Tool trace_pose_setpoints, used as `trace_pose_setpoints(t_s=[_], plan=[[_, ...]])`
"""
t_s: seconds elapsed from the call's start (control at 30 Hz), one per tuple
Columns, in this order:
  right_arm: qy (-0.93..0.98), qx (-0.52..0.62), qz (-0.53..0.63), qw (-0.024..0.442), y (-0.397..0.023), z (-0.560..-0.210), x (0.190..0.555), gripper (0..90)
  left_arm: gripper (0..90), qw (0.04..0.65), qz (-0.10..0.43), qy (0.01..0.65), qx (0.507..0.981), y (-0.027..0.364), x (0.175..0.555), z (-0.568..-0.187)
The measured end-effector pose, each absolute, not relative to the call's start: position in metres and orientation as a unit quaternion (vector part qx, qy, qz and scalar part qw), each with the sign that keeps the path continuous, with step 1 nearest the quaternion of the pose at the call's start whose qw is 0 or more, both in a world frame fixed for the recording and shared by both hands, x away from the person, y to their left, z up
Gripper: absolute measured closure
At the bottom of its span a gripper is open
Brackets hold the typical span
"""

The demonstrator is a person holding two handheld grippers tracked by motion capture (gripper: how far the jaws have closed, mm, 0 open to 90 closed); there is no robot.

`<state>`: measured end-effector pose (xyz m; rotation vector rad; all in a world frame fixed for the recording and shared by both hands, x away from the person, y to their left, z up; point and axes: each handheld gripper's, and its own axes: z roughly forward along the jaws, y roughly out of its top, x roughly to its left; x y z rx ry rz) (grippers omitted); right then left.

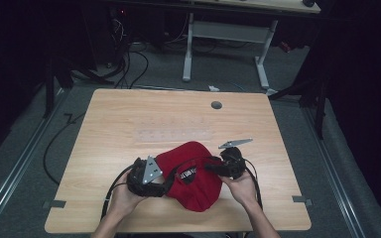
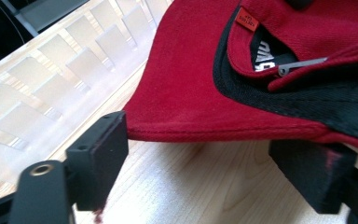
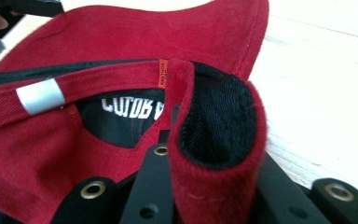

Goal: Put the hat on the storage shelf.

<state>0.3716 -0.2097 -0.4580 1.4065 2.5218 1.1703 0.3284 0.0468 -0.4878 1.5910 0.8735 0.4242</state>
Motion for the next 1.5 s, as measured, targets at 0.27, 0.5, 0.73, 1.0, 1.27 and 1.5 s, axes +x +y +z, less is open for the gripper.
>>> trace_pose_setpoints(t_s=[0.27,0.5,0.73,1.0,1.27,1.5], plan=[[0.807,0.440,0.394,-0.012,-0.211,-0.455,0.372,84.0,27.5,0.596,0.187,0.375,0.685,0.050,0.329,-0.485],[0.803,0.431,0.411,-0.025,-0.212,-0.449,0.373,84.0,35.0,0.590,0.205,0.356,0.695,0.050,0.326,-0.480],[0.798,0.427,0.423,-0.040,-0.217,-0.447,0.375,83.9,44.4,0.585,0.217,0.346,0.701,0.050,0.325,-0.476],[0.791,0.423,0.438,-0.064,-0.224,-0.442,0.380,83.9,44.1,0.591,0.247,0.308,0.704,0.048,0.322,-0.461],[0.793,0.424,0.433,-0.057,-0.224,-0.438,0.380,84.0,37.7,0.602,0.234,0.308,0.698,0.046,0.322,-0.464],[0.788,0.422,0.441,-0.077,-0.220,-0.441,0.383,83.9,44.0,0.601,0.215,0.294,0.712,0.038,0.310,-0.464]])
